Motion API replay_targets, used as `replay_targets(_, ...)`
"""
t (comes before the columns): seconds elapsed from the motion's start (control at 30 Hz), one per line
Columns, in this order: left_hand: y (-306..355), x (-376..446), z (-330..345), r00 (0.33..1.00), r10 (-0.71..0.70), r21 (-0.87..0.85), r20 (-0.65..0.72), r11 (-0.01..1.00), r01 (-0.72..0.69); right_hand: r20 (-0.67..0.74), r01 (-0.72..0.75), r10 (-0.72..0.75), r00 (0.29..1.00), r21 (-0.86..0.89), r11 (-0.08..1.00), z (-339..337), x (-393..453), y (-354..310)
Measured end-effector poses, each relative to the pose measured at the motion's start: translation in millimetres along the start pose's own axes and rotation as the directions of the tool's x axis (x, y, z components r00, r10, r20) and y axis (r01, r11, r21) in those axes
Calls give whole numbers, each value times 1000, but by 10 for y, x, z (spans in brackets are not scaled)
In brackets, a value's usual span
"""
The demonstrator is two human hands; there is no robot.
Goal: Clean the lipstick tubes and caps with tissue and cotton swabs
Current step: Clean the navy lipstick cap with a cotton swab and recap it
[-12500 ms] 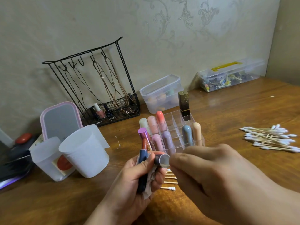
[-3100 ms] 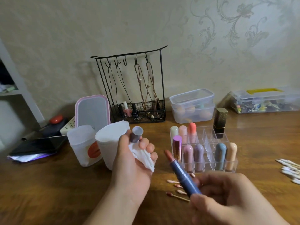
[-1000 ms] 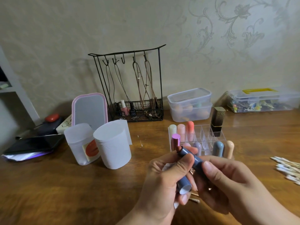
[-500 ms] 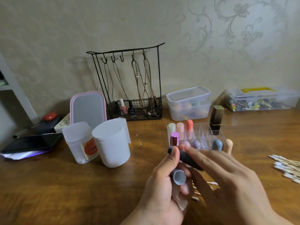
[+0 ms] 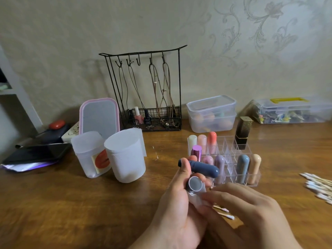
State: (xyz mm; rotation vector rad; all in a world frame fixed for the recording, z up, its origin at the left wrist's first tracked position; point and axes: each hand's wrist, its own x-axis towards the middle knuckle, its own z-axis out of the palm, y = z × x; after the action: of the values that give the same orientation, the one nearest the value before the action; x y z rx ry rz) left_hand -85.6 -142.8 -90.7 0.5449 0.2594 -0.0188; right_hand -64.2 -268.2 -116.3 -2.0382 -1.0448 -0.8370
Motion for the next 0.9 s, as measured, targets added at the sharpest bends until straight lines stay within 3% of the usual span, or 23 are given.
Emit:
replay_targets(0.13, 0, 4, -27, 999, -12, 55, 45, 998, 10, 21, -32, 32, 999, -17, 999, 16, 11, -27)
replay_targets(0.3, -46, 49, -71, 999, 28, 140, -16, 990, -25, -51, 4, -5, 999, -19, 1000, 50, -25, -12)
replay_targets(0.5, 26, 98, -101, 997, 72, 75, -32, 995, -69, 22, 112, -115, 993, 92, 989, 68, -46, -28)
replay_targets(0.7, -25, 123, -135, 992, 120, 77, -39, 990, -117, 213, -81, 3, 977, 358, 930, 128, -68, 50)
replay_targets(0.9, -33, 105, -118, 963, 255, 210, -88, 950, -232, 248, -101, 33, 968, 267, 958, 162, -98, 21)
